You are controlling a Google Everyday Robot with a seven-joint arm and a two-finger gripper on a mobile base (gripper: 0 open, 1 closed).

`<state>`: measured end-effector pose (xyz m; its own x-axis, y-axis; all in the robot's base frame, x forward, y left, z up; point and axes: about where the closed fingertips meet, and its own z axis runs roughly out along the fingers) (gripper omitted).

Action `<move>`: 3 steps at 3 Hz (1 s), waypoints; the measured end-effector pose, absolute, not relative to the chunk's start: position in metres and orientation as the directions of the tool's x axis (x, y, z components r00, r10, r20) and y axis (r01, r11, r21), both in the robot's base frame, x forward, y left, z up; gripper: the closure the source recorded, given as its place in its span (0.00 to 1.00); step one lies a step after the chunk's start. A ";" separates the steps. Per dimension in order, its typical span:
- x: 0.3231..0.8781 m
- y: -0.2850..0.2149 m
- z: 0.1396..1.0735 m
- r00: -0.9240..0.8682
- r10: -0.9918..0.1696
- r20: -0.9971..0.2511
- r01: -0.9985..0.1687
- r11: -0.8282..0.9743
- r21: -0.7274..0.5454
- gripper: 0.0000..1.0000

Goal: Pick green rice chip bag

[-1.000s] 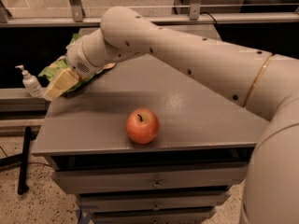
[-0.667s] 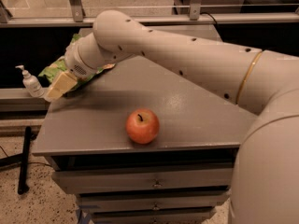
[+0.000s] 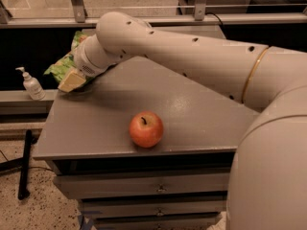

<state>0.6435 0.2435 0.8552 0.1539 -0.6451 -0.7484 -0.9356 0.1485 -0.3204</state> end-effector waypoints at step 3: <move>0.647 0.220 0.882 0.215 -0.660 -0.720 -0.901 0.150 -0.406 1.00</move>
Offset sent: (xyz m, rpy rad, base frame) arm 0.0052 -0.0285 0.0172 -0.0400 -0.0943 -0.0294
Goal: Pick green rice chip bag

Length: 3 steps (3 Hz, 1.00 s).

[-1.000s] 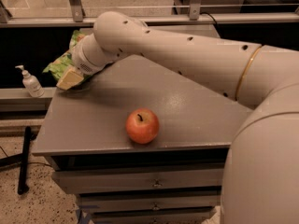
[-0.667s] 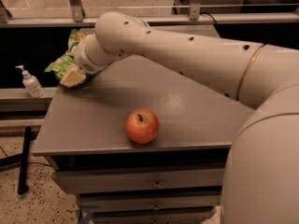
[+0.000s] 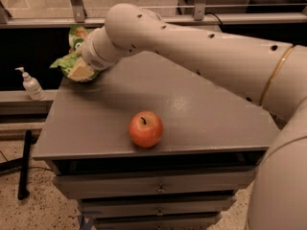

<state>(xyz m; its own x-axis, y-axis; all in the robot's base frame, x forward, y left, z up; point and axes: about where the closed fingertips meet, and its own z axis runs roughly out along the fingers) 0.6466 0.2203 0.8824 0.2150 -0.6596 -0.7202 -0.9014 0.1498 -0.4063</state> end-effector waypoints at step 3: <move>0.657 0.167 0.955 0.264 -0.401 -0.877 -0.914 0.187 -0.360 1.00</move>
Offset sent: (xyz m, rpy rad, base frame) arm 0.0169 -0.0542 0.0801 0.3487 0.0087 0.1066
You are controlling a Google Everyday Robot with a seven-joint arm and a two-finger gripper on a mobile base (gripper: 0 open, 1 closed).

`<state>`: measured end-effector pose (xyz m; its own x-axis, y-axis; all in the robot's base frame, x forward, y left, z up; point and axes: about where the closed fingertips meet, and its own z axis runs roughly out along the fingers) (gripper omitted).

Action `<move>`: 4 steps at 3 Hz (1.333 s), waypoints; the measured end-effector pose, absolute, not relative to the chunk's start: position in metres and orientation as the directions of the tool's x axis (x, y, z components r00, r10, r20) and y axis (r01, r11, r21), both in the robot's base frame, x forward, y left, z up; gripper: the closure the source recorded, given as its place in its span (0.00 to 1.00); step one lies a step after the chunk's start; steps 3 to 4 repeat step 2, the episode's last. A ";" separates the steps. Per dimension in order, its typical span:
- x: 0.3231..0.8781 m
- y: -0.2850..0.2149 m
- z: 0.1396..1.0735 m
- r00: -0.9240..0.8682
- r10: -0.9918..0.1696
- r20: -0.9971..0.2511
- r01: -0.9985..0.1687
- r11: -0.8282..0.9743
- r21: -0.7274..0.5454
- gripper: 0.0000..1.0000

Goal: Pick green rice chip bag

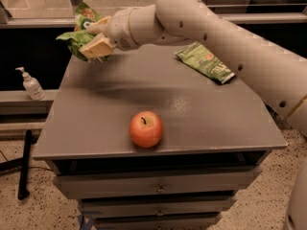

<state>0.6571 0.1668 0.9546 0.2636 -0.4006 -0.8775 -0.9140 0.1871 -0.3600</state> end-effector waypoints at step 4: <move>0.655 0.129 0.978 0.271 -0.341 -0.900 -0.911 0.212 -0.355 1.00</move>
Offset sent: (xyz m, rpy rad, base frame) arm -0.0021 -0.0298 0.0196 0.0573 -0.0077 0.0034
